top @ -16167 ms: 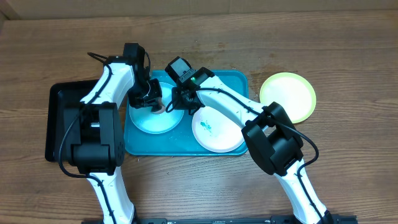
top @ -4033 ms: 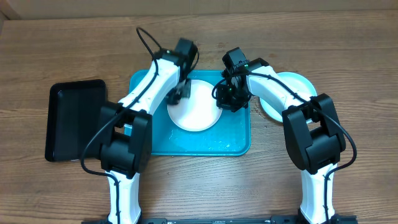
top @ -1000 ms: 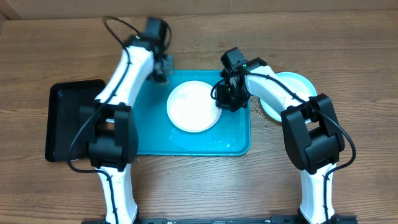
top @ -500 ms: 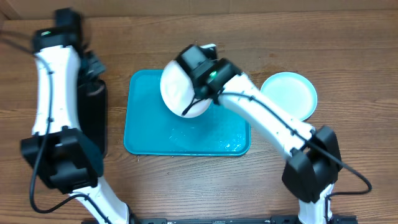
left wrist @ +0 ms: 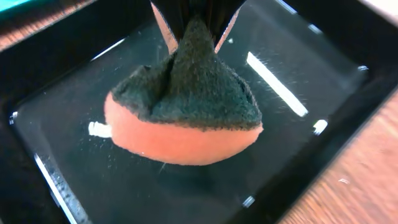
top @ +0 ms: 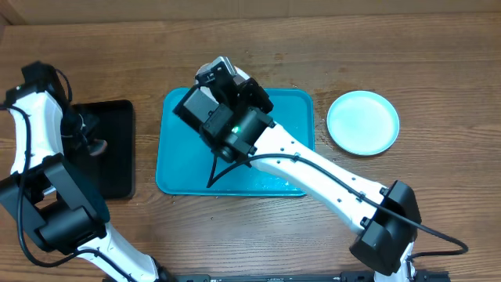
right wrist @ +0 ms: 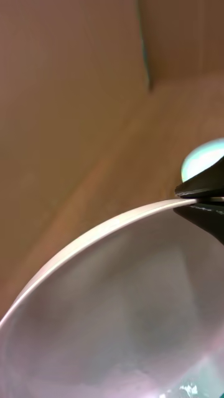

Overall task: Clean dirty plates on tray and stack at the side
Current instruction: 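Lift the white plate with the right gripper onto the plate stack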

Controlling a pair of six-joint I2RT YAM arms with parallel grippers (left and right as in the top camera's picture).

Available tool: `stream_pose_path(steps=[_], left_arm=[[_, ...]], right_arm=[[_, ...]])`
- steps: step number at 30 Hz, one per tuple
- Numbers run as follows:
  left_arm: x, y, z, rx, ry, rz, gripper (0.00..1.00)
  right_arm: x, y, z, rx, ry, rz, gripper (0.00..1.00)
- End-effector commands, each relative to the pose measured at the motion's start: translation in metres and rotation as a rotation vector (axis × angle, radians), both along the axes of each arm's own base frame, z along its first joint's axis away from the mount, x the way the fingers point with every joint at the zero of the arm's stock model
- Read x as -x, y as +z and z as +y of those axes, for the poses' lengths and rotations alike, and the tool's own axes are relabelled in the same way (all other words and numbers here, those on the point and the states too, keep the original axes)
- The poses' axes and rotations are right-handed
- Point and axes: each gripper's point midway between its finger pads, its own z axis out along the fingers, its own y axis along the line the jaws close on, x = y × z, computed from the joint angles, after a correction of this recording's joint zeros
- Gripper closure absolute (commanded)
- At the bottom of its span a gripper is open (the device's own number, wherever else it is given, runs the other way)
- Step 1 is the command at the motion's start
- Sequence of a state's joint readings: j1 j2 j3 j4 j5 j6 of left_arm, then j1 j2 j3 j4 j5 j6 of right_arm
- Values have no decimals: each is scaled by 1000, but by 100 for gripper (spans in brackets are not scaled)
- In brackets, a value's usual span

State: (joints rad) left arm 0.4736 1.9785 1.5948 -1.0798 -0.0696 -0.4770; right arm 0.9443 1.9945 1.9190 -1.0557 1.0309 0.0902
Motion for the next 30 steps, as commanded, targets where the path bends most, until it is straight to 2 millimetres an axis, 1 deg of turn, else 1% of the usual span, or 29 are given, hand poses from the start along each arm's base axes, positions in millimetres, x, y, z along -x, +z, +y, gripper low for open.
stream_pose_path(steps=[1, 4, 5, 6, 7, 11, 13, 16, 18, 22, 23, 24, 25, 26, 28, 29, 30], left_arm=[[1, -12, -15, 66, -19, -19, 95], [1, -20, -17, 74, -22, -25, 91], [0, -20, -19, 81, -23, -31, 87], [-1, -20, -20, 89, -24, -36, 78], [-2, -19, -21, 94, -25, -42, 74], [-5, -18, -19, 86, -51, -52, 72], [-6, -13, -17, 84, -56, -54, 70], [-13, 5, -14, 76, -57, -71, 73], [-19, 24, -12, 73, -59, -91, 74], [-28, 64, -12, 73, -63, -133, 77], [-29, 74, -14, 82, -66, -144, 76], [-31, 81, -17, 93, -71, -155, 74], [-32, 85, -19, 105, -74, -163, 68], [-32, 87, -22, 116, -75, -166, 52], [-29, 87, -25, 133, -75, -156, 29], [-27, 85, -26, 138, -74, -146, 15], [-25, 84, -27, 141, -73, -140, 5]], right_arm=[[-1, 48, -22, 88, -97, -184, 96], [-1, 49, -22, 161, -70, -160, 96], [-1, 49, -22, 183, -60, -151, 96], [-1, 49, -22, 205, -50, -141, 96], [-1, 49, -22, 227, -39, -132, 96], [0, 49, -21, 274, -16, -113, 96], [0, 49, -21, 274, -16, -113, 96], [0, 49, -20, 290, -9, -107, 96], [-1, 53, -21, 306, -12, -117, 96], [-3, 72, -27, 309, -91, -218, 96], [-3, 73, -26, 297, -93, -225, 96], [-5, 67, -21, 264, -68, -204, 96], [-6, 53, -11, 218, -4, -142, 96], [-4, 30, 6, 160, 99, -31, 96], [12, -17, 40, 44, 325, 224, 96], [20, -33, 51, 9, 410, 317, 96], [20, -37, 52, 11, 427, 336, 96]])
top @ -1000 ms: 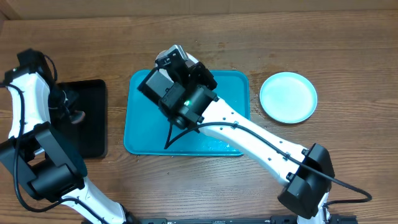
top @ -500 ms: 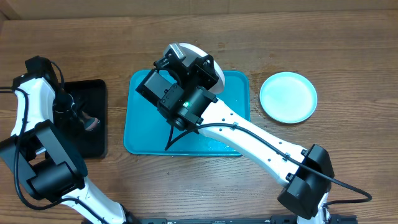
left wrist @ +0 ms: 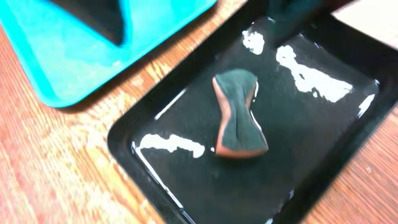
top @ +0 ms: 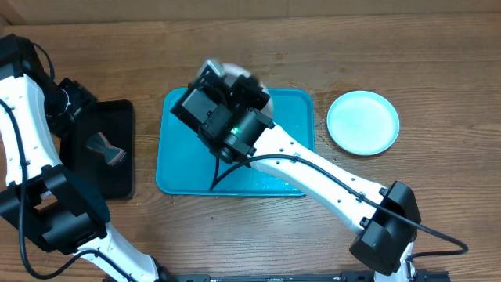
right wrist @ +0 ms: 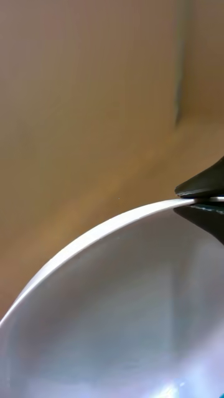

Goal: Clean dirty plates on tray and stack at the side

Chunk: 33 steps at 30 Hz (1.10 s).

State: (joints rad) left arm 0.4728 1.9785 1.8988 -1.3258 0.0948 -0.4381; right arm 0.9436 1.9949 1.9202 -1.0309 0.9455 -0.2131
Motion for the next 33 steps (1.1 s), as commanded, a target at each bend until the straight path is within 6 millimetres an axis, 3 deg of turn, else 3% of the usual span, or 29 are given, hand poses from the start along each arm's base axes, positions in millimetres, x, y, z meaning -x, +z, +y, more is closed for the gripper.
stream_pose_path(steps=[1, 3, 5, 6, 7, 9, 11, 12, 14, 18, 21, 24, 28, 33], left_arm=[[0, 4, -8, 29, -12, -12, 0], [0, 3, -8, 29, -12, -13, 0], [-1, 3, -7, 27, -12, -16, 0], [-1, 3, -7, 27, -12, -16, 0], [-1, 3, -7, 27, -12, -16, 0], [-1, 3, -7, 28, -12, -16, 0], [-1, 3, -7, 27, -12, -16, 0], [-1, 3, -7, 28, -12, -16, 0], [-1, 3, -7, 29, -12, -15, 0], [-1, 3, -7, 29, -12, -15, 0], [-1, 3, -8, 32, -12, -16, 0], [-1, 3, -8, 32, -13, -17, 0], [-1, 3, -8, 32, -13, -17, 0], [-1, 3, -8, 31, -12, -18, 0]], right_arm=[[14, -25, 32, -128, 182, 218, 96], [-2, 4, 2, -36, 45, 44, 96], [-11, 52, -31, 4, -151, -214, 96], [-11, 70, -40, -8, -218, -308, 96], [-12, 74, -39, -45, -225, -326, 96], [-8, 38, -10, -98, -49, -102, 96], [21, -19, 22, -51, 268, 275, 96], [32, -33, 25, -24, 355, 378, 96], [25, -36, 13, -80, 243, 368, 96], [-10, -19, -39, -265, -77, 243, 96], [-34, -13, -97, -395, -266, 235, 96], [-44, -20, -160, -531, -441, 309, 96], [-30, -49, -234, -741, -648, 548, 96], [-7, -77, -299, -946, -870, 722, 96]])
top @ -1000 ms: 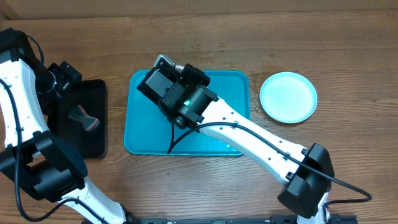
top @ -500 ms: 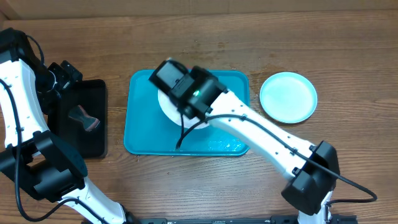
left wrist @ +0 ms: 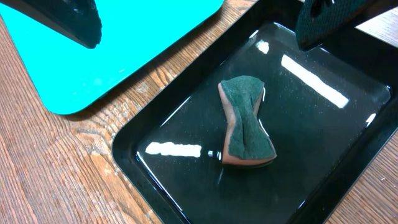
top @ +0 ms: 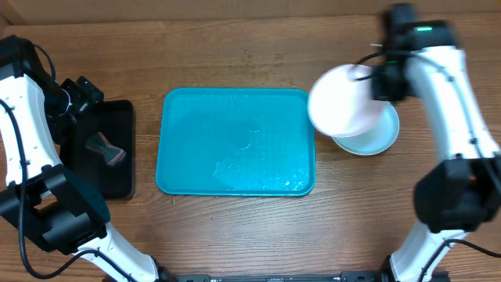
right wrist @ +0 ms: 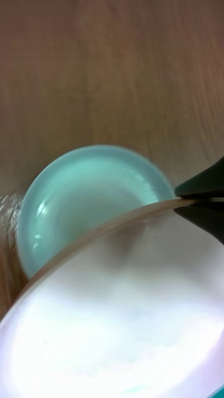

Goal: Clean dirty plates on tray and stack at the side

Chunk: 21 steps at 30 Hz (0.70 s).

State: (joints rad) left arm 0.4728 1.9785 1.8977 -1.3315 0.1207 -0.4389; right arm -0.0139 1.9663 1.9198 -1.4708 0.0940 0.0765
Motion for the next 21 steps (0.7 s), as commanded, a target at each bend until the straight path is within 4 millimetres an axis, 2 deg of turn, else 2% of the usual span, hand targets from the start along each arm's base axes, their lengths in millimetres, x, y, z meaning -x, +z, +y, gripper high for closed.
stream_pose_path(steps=[1, 6, 13, 14, 16, 18, 21], left_arm=[[-1, 3, -3, 5, -9, -12, 0], [-1, 3, -3, 5, -9, -12, 0], [0, 3, -3, 5, -9, -12, 0], [-1, 3, -3, 5, -9, -12, 0], [0, 3, -3, 5, -9, -12, 0], [-1, 3, -3, 5, -9, -12, 0], [-1, 3, -3, 5, -9, -12, 0]], right_arm=[[7, -2, 6, -267, -103, 11, 96], [19, -34, -36, -300, -233, 41, 96], [29, -75, -56, -254, -278, 60, 96], [28, -79, -56, -254, -277, 56, 89], [28, -83, -55, -255, -277, 54, 55], [28, -82, -54, -262, -276, 53, 30], [27, -77, -45, -313, -271, 45, 12]])
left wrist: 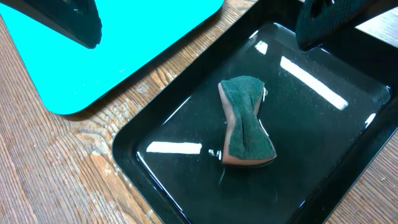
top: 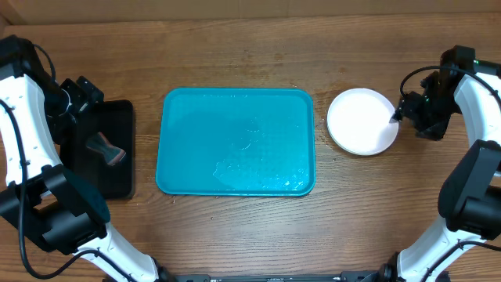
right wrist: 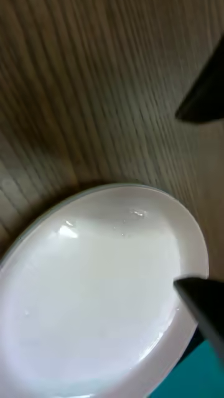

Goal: Clean dirty plates on tray and stack at the side

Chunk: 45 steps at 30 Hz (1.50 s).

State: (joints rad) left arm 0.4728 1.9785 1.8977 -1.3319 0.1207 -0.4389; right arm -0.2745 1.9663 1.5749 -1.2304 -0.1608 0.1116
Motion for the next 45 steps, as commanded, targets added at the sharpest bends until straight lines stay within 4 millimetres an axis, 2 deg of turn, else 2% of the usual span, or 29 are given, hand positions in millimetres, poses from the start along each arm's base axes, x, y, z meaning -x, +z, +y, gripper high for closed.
stream_pose_path(steps=[1, 3, 6, 11, 13, 15, 22, 27, 30, 34, 38, 45], left_arm=[[-1, 3, -3, 5, -9, -12, 0], [-1, 3, -3, 5, -9, -12, 0], [-1, 3, -3, 5, -9, -12, 0], [0, 3, -2, 1, -9, -11, 0], [0, 3, -2, 1, -9, -11, 0], [0, 3, -2, 1, -9, -11, 0], [0, 3, -2, 1, -9, -11, 0], [0, 3, -2, 1, -9, -11, 1], [0, 3, -2, 1, -9, -11, 0], [0, 3, -2, 1, -9, -11, 0], [0, 3, -2, 1, -9, -11, 0], [0, 3, -2, 1, -9, -11, 0]], right_arm=[[-1, 12, 12, -64, 3, -35, 9], [1, 24, 20, -102, 5, -56, 0], [8, 51, 26, -115, 11, -101, 0], [36, 107, 40, -87, 45, -190, 0], [55, 139, 56, -67, 88, -253, 0], [72, 160, 71, -57, 145, -302, 0], [137, 217, 125, -58, 331, -473, 0], [178, 235, 144, -76, 430, -546, 0], [188, 243, 143, -72, 436, -591, 0], [193, 247, 143, -69, 437, -614, 0], [198, 241, 141, -64, 437, -578, 0], [195, 242, 140, -50, 437, -591, 0]])
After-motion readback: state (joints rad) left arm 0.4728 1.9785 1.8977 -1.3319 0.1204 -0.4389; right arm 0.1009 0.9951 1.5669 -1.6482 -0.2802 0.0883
